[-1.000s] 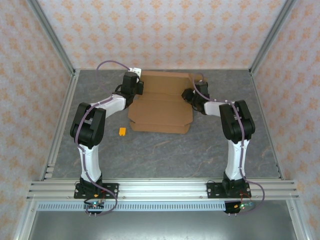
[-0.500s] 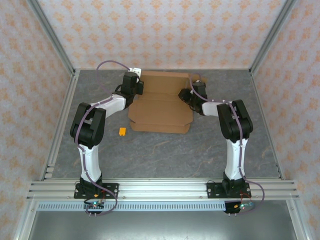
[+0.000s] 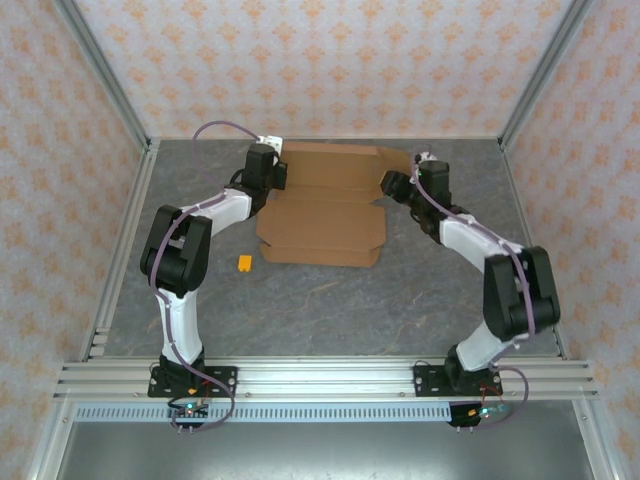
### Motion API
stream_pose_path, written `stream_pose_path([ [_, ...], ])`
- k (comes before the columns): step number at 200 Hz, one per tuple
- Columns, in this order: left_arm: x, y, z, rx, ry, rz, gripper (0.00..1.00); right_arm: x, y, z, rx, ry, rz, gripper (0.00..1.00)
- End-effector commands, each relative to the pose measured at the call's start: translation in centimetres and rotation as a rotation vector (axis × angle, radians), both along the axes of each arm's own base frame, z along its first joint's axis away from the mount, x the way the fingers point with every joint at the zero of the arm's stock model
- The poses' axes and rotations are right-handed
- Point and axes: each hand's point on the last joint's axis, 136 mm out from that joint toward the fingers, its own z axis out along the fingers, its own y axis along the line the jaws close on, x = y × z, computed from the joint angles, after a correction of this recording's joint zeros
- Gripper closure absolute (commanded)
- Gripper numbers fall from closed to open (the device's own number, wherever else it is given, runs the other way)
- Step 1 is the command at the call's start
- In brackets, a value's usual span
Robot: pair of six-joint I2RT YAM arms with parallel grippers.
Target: Fold the paper box
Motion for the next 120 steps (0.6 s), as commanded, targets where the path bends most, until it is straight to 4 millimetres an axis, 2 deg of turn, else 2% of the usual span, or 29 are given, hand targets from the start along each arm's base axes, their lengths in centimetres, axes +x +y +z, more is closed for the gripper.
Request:
stream_pose_path([
  [1, 0.2, 0.1, 0.6, 0.018, -0.002, 0.010, 1.00, -1.9, -3.9, 0.1, -0.109, 0.015, -0.071, 0.41],
  [15, 0.2, 0.0, 0.5, 0.016, -0.001, 0.009, 1.00, -1.8, -6.6, 1.1, -0.095, -0.009, -0.138, 0.41],
  [30, 0.3, -0.1, 0.6, 0.013, 0.000, 0.005, 1.00, -0.8, -8.9, 1.7, -0.081, -0.005, -0.197, 0.41],
  [50, 0.3, -0.2, 0.4, 0.011, 0.004, 0.002, 1.00, 1.7, -11.0, 2.1, -0.050, 0.019, -0.259, 0.40],
  [71, 0.3, -0.2, 0.3, 0.008, 0.005, 0.001, 1.00, 4.7, -12.9, 0.9, -0.013, 0.068, -0.310, 0.40],
  [82, 0.3, -0.2, 0.4, 0.007, 0.004, 0.002, 1.00, 6.4, -13.1, 0.1, -0.007, 0.099, -0.306, 0.41],
  [120, 0.4, -0.2, 0.5, 0.011, 0.001, 0.001, 1.00, 10.9, -11.5, -3.1, 0.038, 0.149, -0.202, 0.46],
])
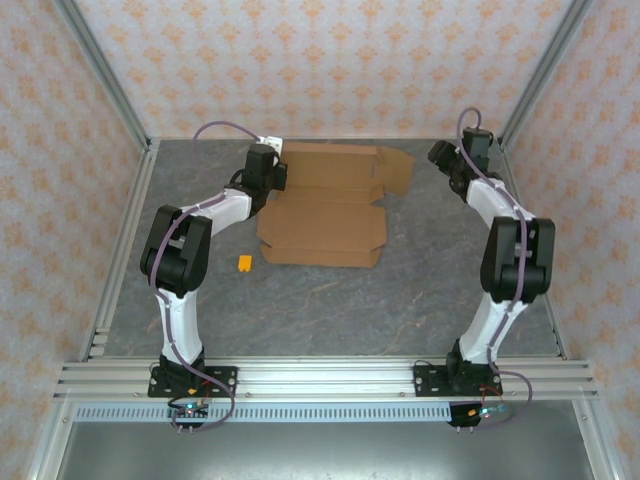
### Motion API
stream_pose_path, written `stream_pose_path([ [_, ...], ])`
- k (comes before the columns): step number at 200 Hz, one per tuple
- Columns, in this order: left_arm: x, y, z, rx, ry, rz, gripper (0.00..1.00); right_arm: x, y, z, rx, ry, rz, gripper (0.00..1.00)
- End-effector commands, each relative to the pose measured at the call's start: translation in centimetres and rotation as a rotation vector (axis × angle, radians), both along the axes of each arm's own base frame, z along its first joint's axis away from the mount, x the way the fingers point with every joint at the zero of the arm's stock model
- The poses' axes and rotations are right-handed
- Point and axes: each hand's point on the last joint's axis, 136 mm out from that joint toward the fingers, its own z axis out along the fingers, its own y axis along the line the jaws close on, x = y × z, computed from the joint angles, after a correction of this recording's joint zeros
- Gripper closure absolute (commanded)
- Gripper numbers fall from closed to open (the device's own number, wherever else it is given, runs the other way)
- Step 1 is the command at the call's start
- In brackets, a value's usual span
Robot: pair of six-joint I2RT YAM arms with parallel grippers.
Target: Fold the paper box
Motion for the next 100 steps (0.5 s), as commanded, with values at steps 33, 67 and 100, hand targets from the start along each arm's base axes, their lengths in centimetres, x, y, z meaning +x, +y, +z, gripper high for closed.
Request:
stream_pose_path([
  [33, 0.5, -0.2, 0.6, 0.009, -0.008, 0.001, 1.00, 3.0, 4.2, -4.6, 0.154, 0.085, 0.200, 0.49],
  [67, 0.4, -0.2, 0.5, 0.006, -0.005, 0.002, 1.00, 2.5, 7.1, -6.1, 0.210, 0.112, 0.358, 0.49],
  [100, 0.4, -0.2, 0.6, 0.002, -0.007, 0.004, 1.00, 1.0, 8.9, -5.6, 0.233, 0.103, 0.491, 0.49],
])
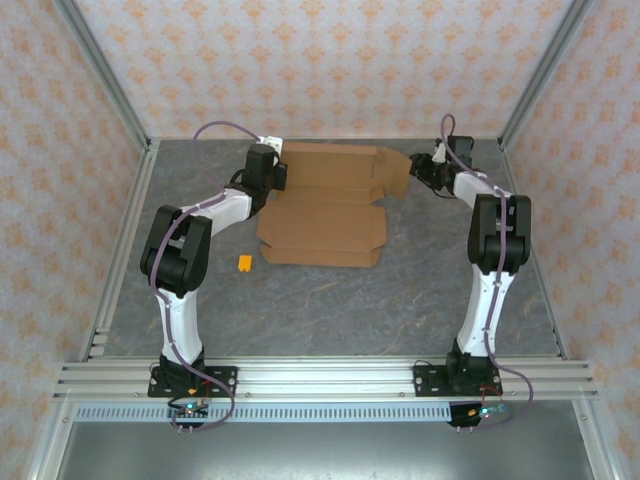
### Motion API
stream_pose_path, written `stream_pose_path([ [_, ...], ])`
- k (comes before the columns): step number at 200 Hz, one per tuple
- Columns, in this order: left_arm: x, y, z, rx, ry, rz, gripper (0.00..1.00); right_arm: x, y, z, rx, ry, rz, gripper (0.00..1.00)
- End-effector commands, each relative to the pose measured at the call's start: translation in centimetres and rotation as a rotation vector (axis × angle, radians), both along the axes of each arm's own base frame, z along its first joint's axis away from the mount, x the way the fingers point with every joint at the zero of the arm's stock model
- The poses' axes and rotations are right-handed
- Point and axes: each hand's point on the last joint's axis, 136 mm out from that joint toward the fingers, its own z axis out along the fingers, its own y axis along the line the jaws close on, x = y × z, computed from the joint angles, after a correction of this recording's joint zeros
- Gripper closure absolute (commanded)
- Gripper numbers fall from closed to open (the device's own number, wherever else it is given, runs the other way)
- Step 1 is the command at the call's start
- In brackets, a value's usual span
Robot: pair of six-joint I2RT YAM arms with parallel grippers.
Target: Fold the paper box
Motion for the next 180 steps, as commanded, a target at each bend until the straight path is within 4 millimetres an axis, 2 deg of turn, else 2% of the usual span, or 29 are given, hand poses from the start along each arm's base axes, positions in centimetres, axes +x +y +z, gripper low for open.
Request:
stream_pose_path([
  [1, 0.4, -0.2, 0.5, 0.003, -0.005, 0.005, 1.00, -0.8, 2.5, 2.0, 0.050, -0.055, 0.154, 0.49],
  [97, 0.4, -0.1, 0.5, 0.000, -0.002, 0.011, 1.00, -4.3, 5.4, 3.7, 0.085, -0.122, 0.364, 0.50],
  [180, 0.4, -0.1, 0.6, -0.002, -0.003, 0.014, 1.00, -6.3, 7.2, 3.4, 0.060, -0.109, 0.475, 0.50],
])
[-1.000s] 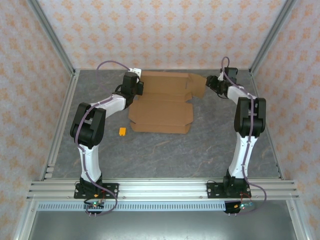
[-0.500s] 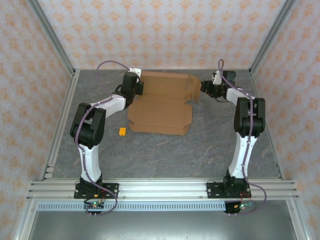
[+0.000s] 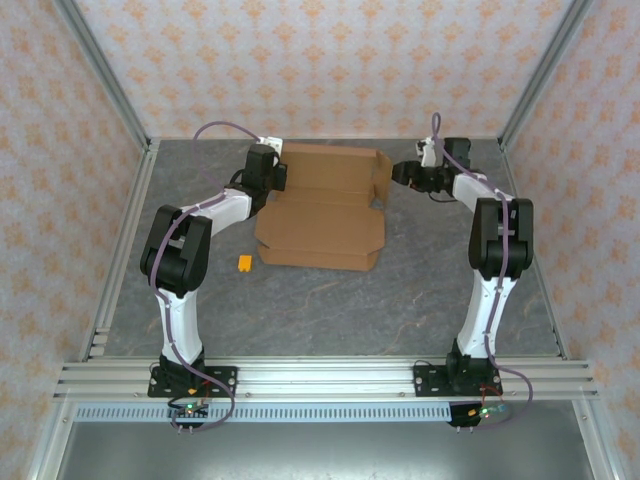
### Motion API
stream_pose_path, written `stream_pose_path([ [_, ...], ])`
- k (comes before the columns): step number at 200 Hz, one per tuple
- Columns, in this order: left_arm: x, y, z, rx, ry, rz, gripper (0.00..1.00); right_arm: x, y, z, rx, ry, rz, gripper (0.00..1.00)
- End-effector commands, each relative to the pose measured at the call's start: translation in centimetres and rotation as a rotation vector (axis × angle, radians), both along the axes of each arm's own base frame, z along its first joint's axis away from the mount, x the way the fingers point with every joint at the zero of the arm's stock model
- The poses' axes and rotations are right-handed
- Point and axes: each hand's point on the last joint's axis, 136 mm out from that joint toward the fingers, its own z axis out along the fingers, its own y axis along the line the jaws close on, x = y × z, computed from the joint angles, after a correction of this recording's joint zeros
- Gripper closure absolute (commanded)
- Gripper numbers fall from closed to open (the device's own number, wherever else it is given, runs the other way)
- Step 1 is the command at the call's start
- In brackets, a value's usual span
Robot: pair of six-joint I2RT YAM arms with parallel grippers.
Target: Fold the paper box
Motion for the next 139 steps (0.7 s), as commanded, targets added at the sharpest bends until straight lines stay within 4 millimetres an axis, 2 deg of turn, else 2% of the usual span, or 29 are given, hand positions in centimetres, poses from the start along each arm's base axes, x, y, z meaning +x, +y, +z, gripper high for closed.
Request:
stream_pose_path([
  [1, 0.5, -0.1, 0.8, -0.004, -0.011, 0.013, 1.00, -1.5, 1.5, 0.8, -0.012, -0.021, 0.083, 0.50],
  [63, 0.5, -0.1, 0.9, -0.002, -0.011, 0.014, 1.00, -3.0, 2.0, 0.4, -0.043, -0.020, 0.144, 0.50],
  [103, 0.5, -0.1, 0.8, -0.003, -0.010, 0.012, 1.00, -3.7, 2.5, 1.1, -0.059, -0.057, 0.194, 0.50],
  [139, 0.5, -0.1, 0.9, -0.001, -0.010, 0.012, 1.00, -3.6, 4.0, 1.5, -0.047, -0.084, 0.239, 0.50],
])
